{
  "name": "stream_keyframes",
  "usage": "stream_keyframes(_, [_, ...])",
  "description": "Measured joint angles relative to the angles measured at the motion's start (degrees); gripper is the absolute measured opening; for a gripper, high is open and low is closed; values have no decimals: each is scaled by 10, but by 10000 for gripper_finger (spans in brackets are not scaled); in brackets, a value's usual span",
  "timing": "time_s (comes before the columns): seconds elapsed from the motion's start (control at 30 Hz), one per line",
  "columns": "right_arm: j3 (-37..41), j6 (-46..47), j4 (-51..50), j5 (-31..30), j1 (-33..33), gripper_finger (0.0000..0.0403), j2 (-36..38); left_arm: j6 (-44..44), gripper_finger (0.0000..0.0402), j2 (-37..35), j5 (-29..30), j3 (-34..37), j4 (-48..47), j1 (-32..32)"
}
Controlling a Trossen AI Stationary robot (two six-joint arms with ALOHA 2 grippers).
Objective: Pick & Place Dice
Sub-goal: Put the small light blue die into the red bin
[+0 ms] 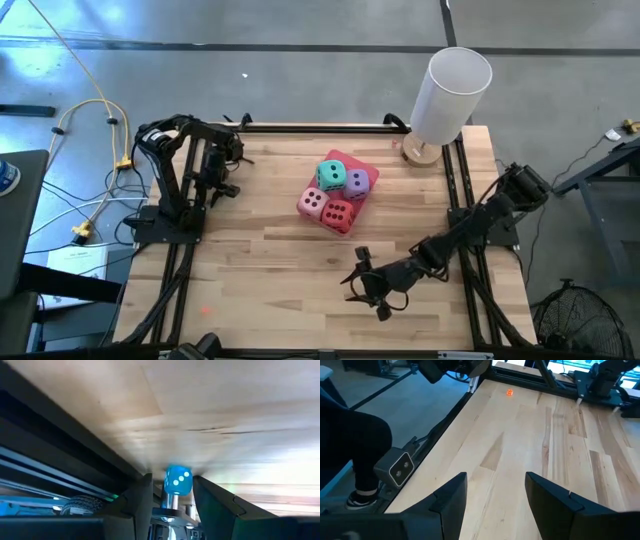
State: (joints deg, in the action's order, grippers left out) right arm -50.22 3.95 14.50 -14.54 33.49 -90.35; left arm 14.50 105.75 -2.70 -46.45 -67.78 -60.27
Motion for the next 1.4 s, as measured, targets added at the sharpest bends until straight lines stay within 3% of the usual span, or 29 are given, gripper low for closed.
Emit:
stream_keyframes(0.23, [0,-12,0,13,-5,192,0,-15,132,-1,0,-2,2,0])
stream_keyframes(0.57, [0,-12,0,13,-5,192,0,-14,49,-2,-6,-3,3,3])
stream_keyframes(0.9, [0,-19,-4,13,-5,192,0,3,47,-2,2,-6,-6,30])
stream_keyframes(1.2, [0,-6,-22,77,14,192,0,97,47,-70,34,-45,-37,102])
stream_keyframes(1.4, [0,6,-13,40,60,192,0,153,47,-152,3,-96,-43,187])
